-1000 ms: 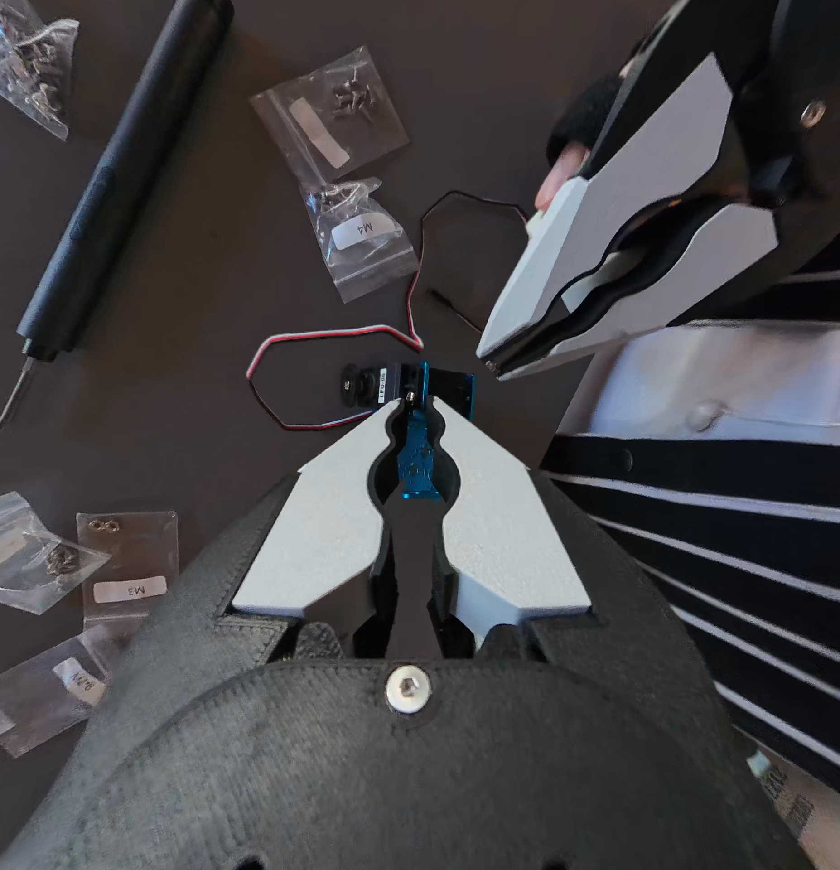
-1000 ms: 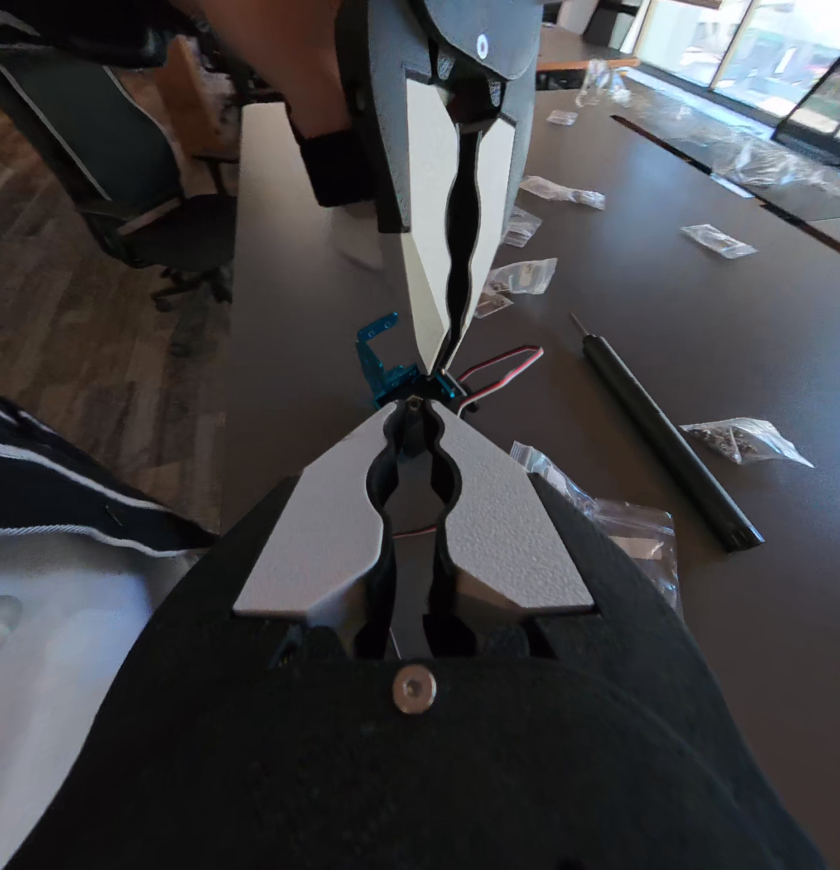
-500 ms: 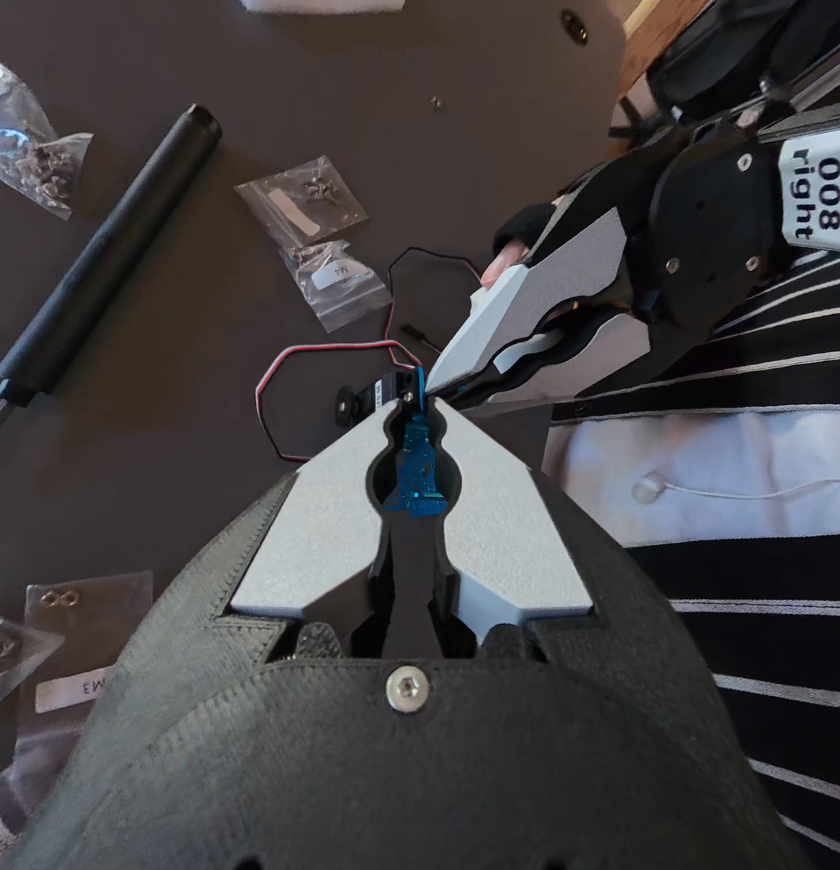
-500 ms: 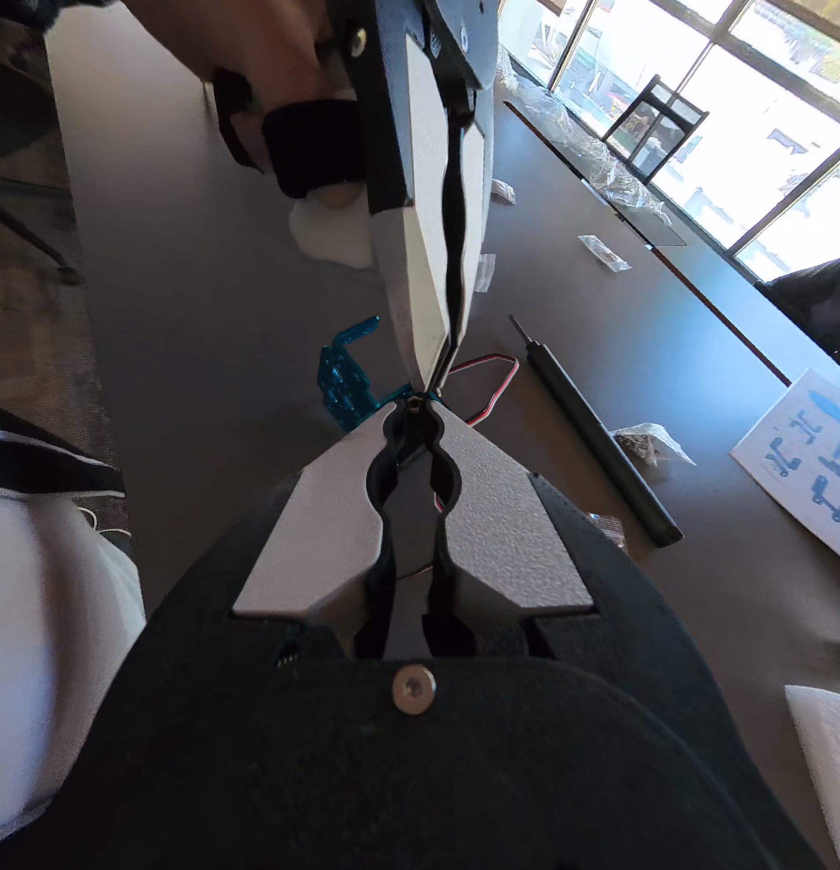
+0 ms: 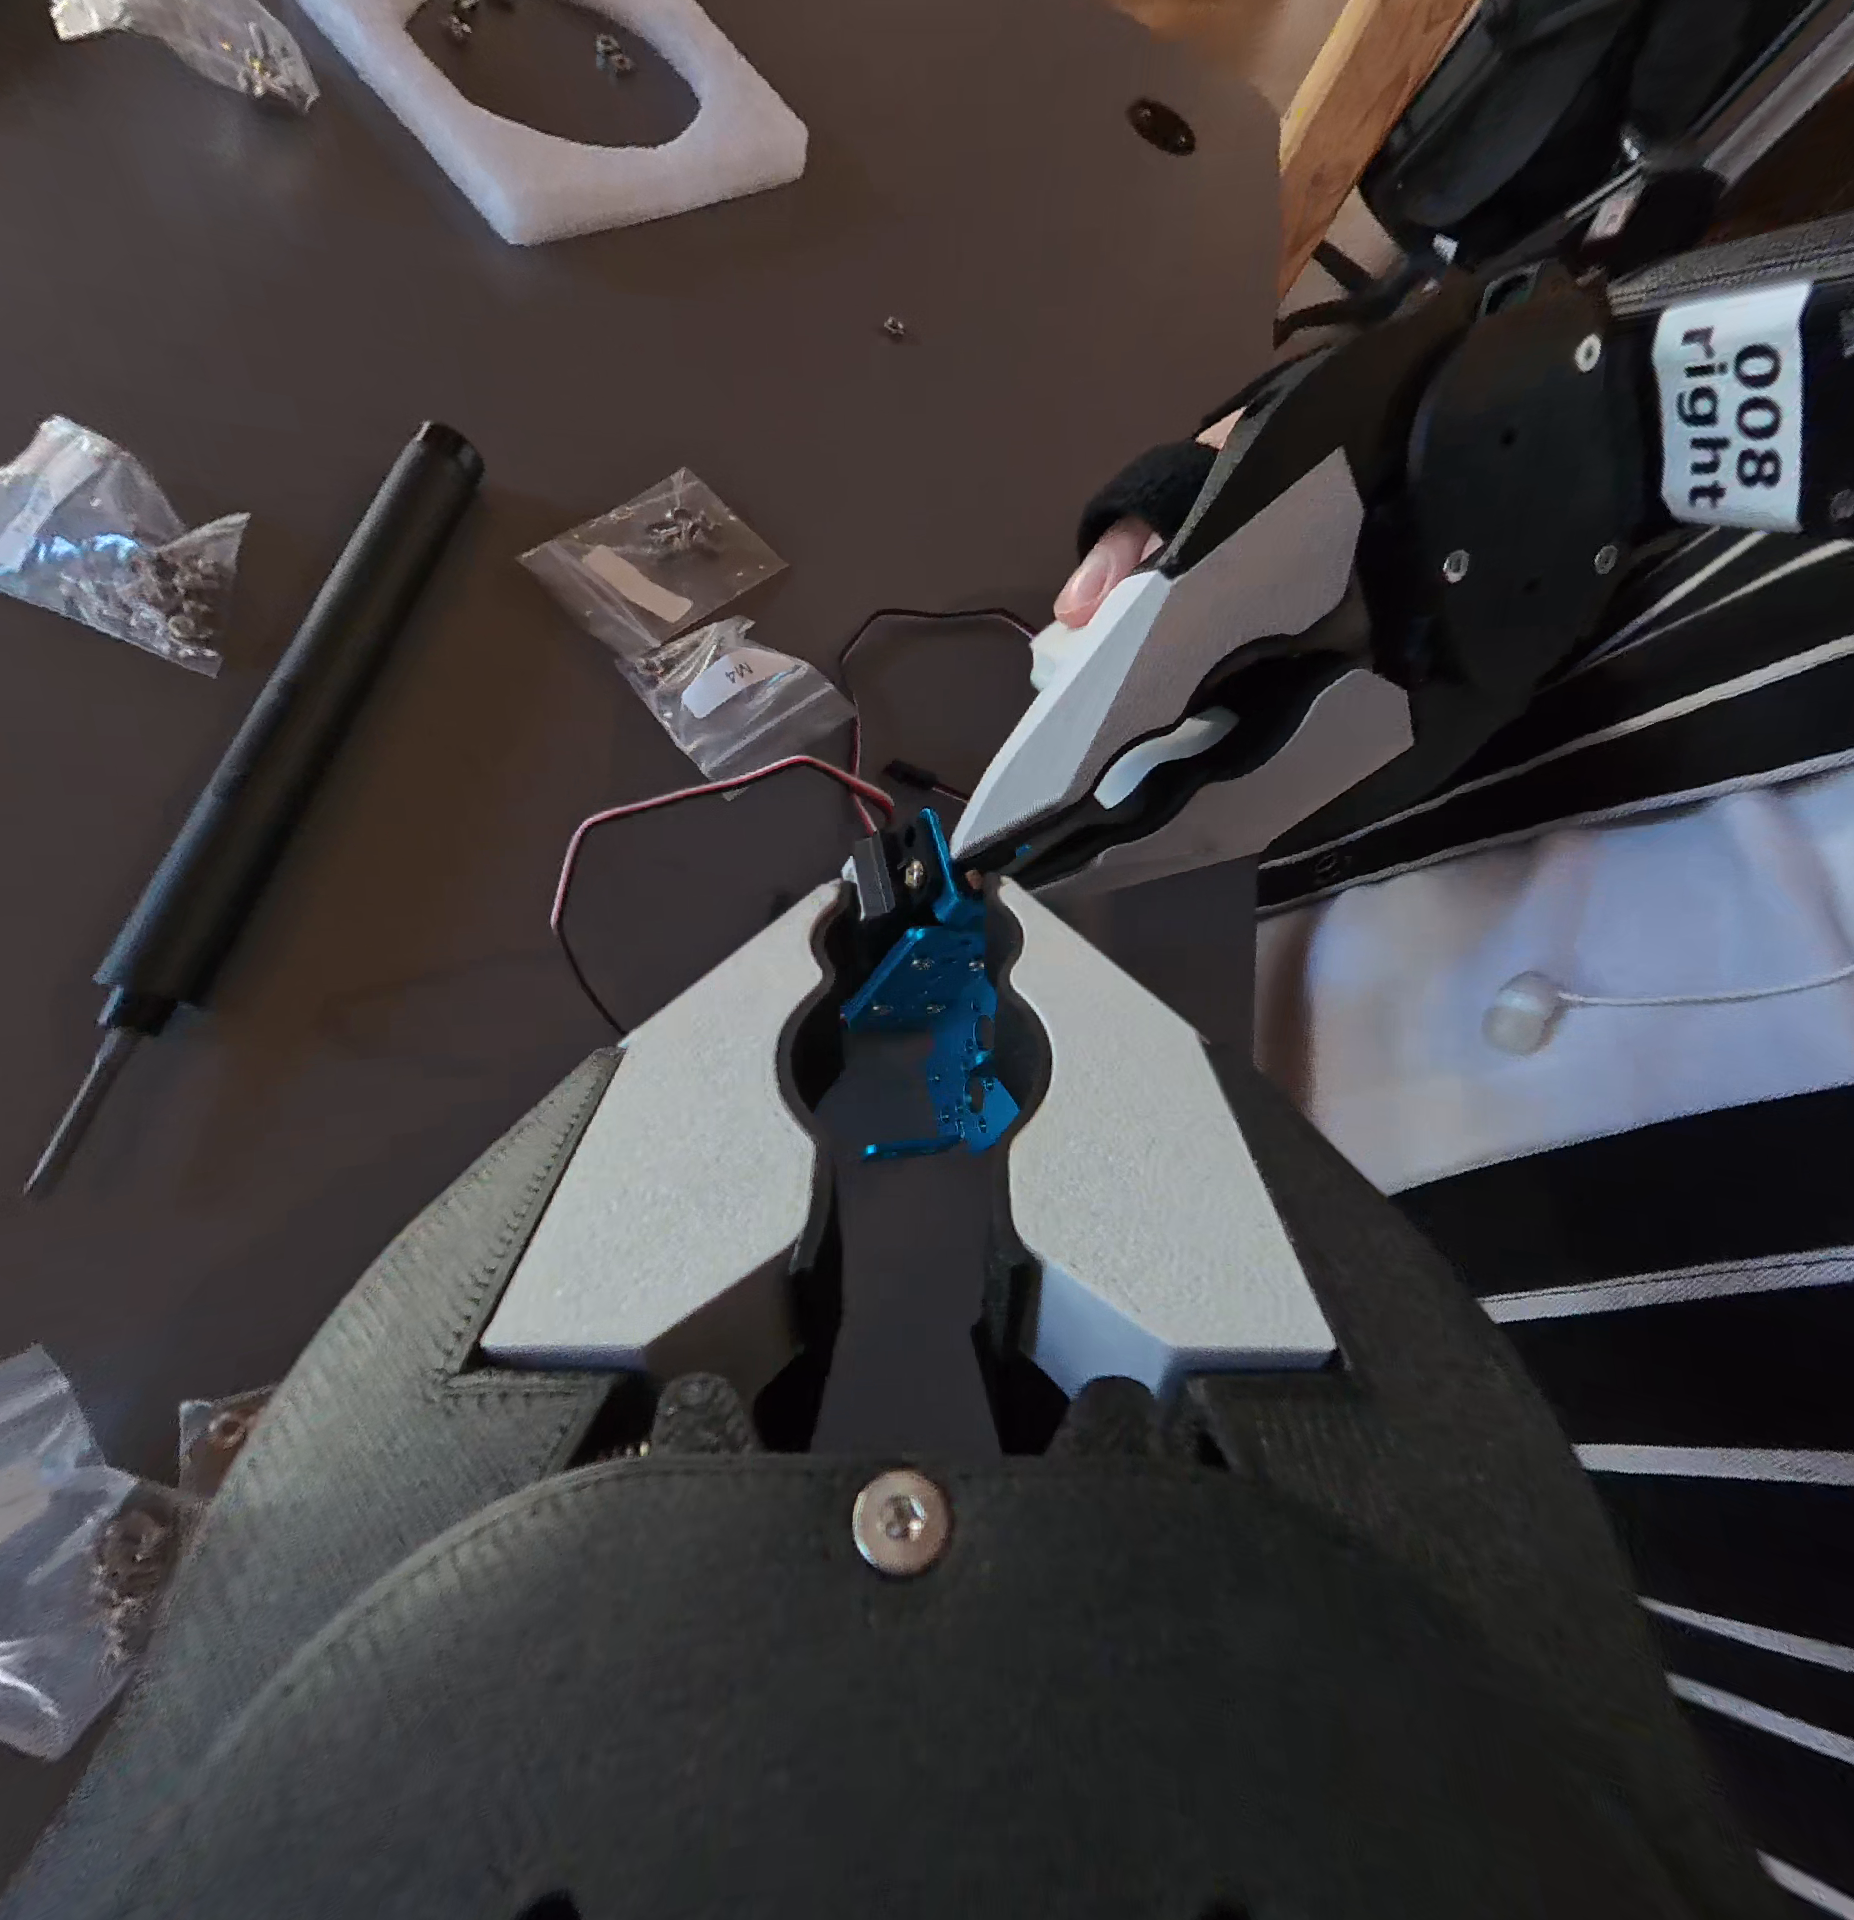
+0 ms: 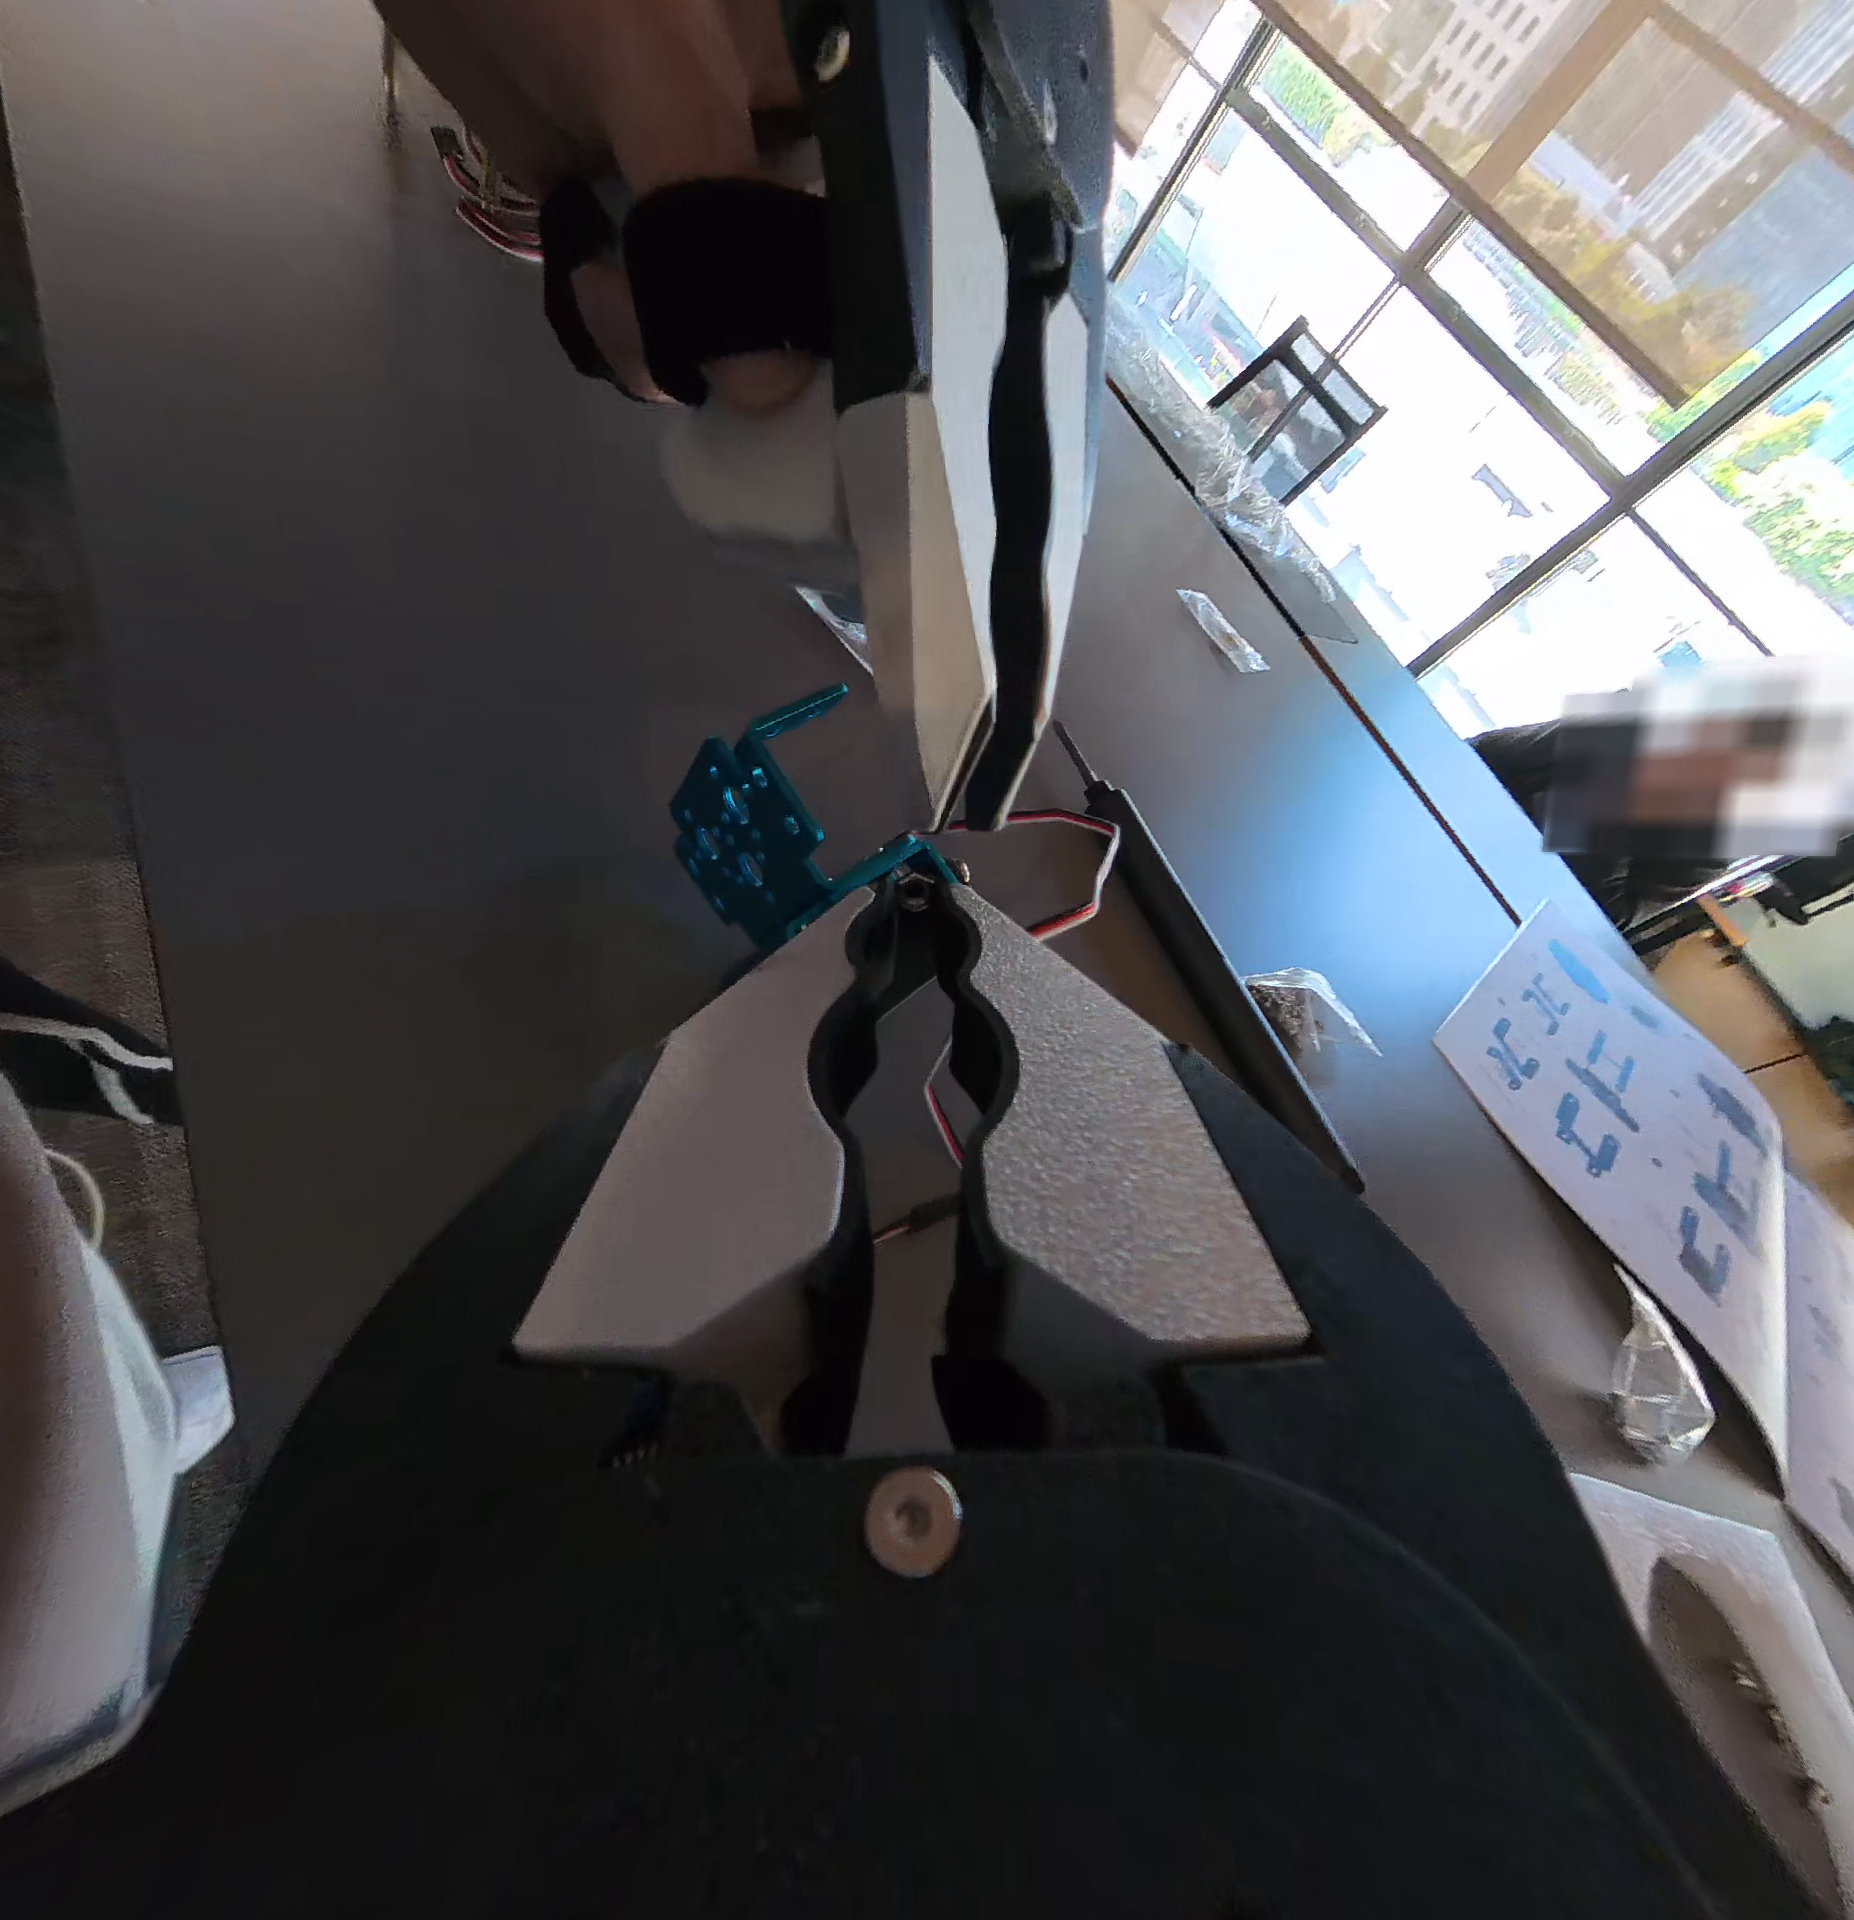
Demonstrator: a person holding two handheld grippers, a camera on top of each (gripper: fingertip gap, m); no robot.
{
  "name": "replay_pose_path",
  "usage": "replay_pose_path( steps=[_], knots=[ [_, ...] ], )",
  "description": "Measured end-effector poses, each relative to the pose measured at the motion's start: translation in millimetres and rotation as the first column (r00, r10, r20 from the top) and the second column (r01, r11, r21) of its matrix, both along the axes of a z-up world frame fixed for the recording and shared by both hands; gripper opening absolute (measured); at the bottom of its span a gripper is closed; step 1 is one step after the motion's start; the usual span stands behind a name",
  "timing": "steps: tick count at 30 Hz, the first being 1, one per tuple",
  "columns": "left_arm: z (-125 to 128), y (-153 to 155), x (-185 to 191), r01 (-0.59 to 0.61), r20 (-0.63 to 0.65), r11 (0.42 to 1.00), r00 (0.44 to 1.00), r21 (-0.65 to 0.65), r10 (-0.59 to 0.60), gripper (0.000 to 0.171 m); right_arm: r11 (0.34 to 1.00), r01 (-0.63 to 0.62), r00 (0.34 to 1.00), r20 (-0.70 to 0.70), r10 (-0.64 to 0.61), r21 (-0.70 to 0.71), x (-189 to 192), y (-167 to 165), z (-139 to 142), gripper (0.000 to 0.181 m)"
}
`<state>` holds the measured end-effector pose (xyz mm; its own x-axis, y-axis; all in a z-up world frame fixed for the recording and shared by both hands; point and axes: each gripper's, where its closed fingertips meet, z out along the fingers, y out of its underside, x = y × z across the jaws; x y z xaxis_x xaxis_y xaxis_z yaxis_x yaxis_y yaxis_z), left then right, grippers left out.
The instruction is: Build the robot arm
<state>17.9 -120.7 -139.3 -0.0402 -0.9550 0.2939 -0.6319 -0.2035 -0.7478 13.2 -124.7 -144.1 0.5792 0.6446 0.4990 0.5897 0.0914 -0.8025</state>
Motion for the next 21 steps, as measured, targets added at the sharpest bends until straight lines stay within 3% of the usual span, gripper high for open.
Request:
replay_pose_path(
  steps=[8,15,21],
  knots=[
    [4.1,-3.8,7.8,0.028,0.049,1.0,0.998,-0.014,-0.027,0.005,0.995,0.014,0.998,0.051,-0.02,0.102,3.5,-0.9,0.9,0.005],
    [-0.6,1.4,8.0,-0.015,0.033,0.997,0.999,-0.075,0.017,0.01,0.991,0.018,0.998,0.052,-0.025,0.133,3.3,-0.2,1.5,0.005],
    [-3.2,-4.1,6.0,0.0,0.023,0.993,1.0,-0.121,0.003,0.004,0.99,0.012,0.999,0.049,-0.019,0.139,1.4,-0.3,1.9,0.005]
  ],
)
